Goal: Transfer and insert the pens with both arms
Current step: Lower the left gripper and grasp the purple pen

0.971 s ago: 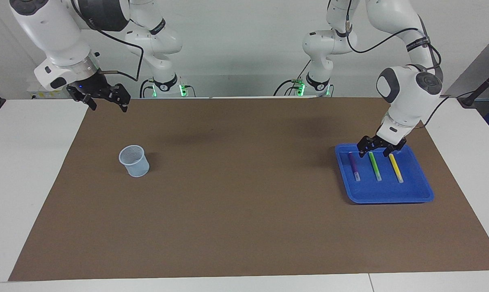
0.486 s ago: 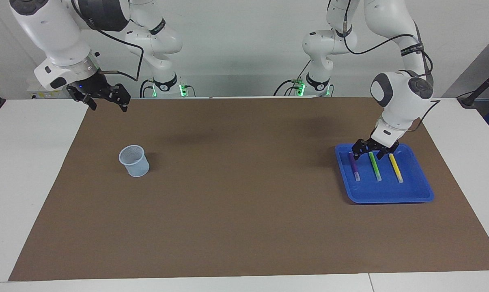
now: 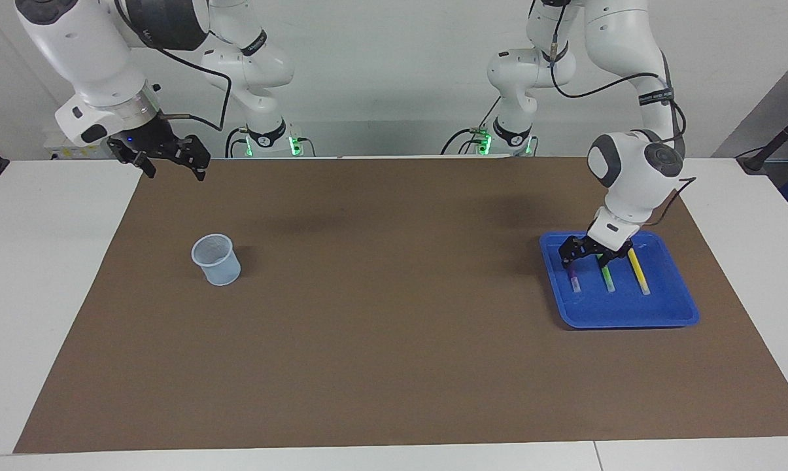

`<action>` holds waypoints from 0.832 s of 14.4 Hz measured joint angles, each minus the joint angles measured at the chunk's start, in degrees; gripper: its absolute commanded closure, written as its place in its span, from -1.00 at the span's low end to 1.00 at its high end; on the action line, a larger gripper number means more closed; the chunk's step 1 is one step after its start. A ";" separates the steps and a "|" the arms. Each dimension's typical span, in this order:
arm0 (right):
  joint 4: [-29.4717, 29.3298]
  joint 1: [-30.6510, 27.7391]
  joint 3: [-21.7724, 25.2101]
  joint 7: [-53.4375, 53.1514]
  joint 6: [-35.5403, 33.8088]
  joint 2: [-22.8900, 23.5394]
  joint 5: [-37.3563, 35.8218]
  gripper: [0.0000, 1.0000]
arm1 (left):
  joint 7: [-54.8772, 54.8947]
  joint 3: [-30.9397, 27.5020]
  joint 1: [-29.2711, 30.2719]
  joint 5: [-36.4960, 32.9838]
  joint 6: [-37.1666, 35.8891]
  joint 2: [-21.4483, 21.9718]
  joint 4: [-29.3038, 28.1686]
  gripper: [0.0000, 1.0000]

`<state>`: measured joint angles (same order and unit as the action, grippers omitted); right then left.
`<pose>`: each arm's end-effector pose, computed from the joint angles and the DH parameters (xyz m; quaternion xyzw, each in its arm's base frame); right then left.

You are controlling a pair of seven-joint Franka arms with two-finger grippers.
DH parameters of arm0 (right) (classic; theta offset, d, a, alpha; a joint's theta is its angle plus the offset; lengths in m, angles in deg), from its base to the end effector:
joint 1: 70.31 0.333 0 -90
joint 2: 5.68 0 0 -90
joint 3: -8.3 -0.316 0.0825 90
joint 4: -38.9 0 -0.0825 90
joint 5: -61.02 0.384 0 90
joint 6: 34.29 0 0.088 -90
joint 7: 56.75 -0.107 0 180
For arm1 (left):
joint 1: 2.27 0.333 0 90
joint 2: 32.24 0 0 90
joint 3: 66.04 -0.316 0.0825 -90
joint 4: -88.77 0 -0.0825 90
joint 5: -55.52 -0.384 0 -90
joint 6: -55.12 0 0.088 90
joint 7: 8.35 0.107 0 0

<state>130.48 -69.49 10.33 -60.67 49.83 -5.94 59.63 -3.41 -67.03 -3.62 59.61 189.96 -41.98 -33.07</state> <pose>0.5406 -0.0143 0.6058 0.9969 -0.0451 -0.0625 0.0135 0.5707 -0.0047 0.3356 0.9991 -0.0219 0.0294 0.0234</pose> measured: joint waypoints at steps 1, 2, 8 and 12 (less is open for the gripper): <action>0.00 0.00 0.00 0.00 0.00 0.00 0.00 -1.00 | 0.00 0.04 -0.01 0.00 0.36 -0.56 -0.01 -0.93; 0.00 0.00 0.00 0.00 0.00 0.00 0.00 -1.00 | 0.00 0.02 -0.01 0.00 0.37 -0.86 -0.08 -0.90; 0.00 0.00 0.00 0.00 0.00 0.00 0.00 -1.00 | 0.00 -0.15 0.11 0.01 -0.92 -0.94 -1.60 -0.78; 0.00 0.00 0.00 0.00 0.00 0.00 0.00 -1.00 | -0.01 -0.19 0.12 0.03 -1.89 -0.88 -1.61 -0.62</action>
<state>130.48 -69.49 10.33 -60.67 49.83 -5.94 59.63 -3.42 -67.22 -3.50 59.64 188.06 -42.86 -34.68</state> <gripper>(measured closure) 0.000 0.101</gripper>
